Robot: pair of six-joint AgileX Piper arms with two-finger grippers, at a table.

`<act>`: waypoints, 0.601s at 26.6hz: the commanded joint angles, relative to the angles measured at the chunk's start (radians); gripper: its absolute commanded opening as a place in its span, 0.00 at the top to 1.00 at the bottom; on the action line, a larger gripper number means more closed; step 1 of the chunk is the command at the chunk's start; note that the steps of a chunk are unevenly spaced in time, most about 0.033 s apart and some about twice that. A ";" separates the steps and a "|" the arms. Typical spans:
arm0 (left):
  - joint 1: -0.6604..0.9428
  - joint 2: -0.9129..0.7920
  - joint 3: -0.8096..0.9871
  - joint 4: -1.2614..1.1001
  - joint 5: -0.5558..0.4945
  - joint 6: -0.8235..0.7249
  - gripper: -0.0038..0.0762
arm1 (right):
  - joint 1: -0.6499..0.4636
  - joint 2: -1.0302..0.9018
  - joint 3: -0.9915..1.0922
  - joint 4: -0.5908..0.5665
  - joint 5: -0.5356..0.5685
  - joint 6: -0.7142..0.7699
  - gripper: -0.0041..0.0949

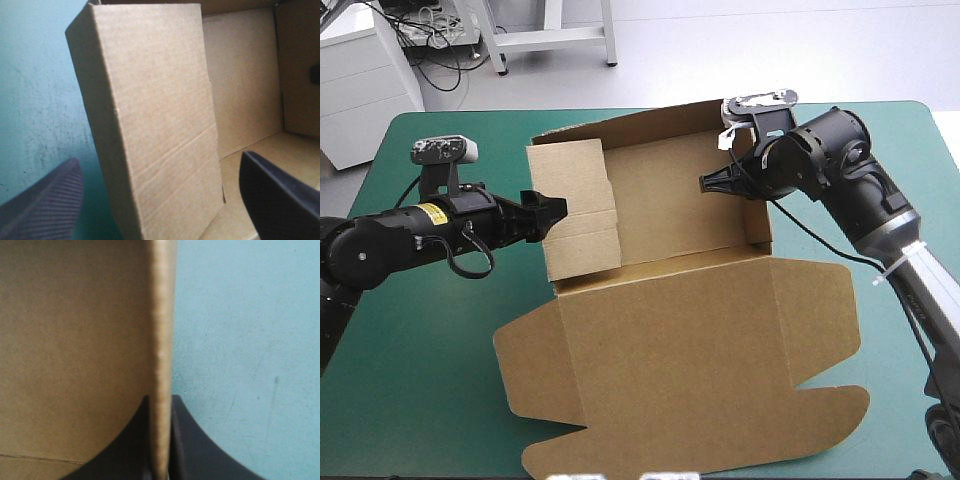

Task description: Fold the box

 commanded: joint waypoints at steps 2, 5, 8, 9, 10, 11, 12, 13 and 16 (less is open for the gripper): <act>0.002 0.022 -0.012 -0.057 -0.073 -0.013 0.20 | -0.001 -0.043 -0.027 0.010 -0.049 0.002 0.97; 0.002 0.065 -0.012 -0.092 -0.074 -0.012 0.20 | -0.001 -0.043 -0.027 0.017 -0.055 0.002 0.97; 0.000 0.102 -0.012 -0.102 -0.079 -0.012 0.20 | -0.001 -0.043 -0.027 0.024 -0.064 0.002 0.97; 0.000 0.113 -0.012 -0.102 -0.081 -0.012 0.20 | -0.001 -0.045 -0.027 0.024 -0.069 0.002 0.97; 0.000 0.123 -0.012 -0.102 -0.083 -0.012 0.20 | -0.001 -0.045 -0.027 0.024 -0.074 0.002 0.97; 0.000 0.130 -0.012 -0.102 -0.092 -0.012 0.20 | -0.001 -0.045 -0.027 0.024 -0.078 0.002 0.97; 0.000 0.138 -0.012 -0.102 -0.102 -0.012 0.20 | -0.001 -0.047 -0.027 0.024 -0.078 0.002 0.97; 0.000 0.142 -0.012 -0.109 -0.123 -0.012 0.20 | -0.001 -0.051 -0.027 0.024 -0.084 0.002 0.97; 0.000 0.145 -0.012 -0.130 -0.149 0.006 0.22 | -0.001 -0.060 -0.027 0.024 -0.094 0.002 0.97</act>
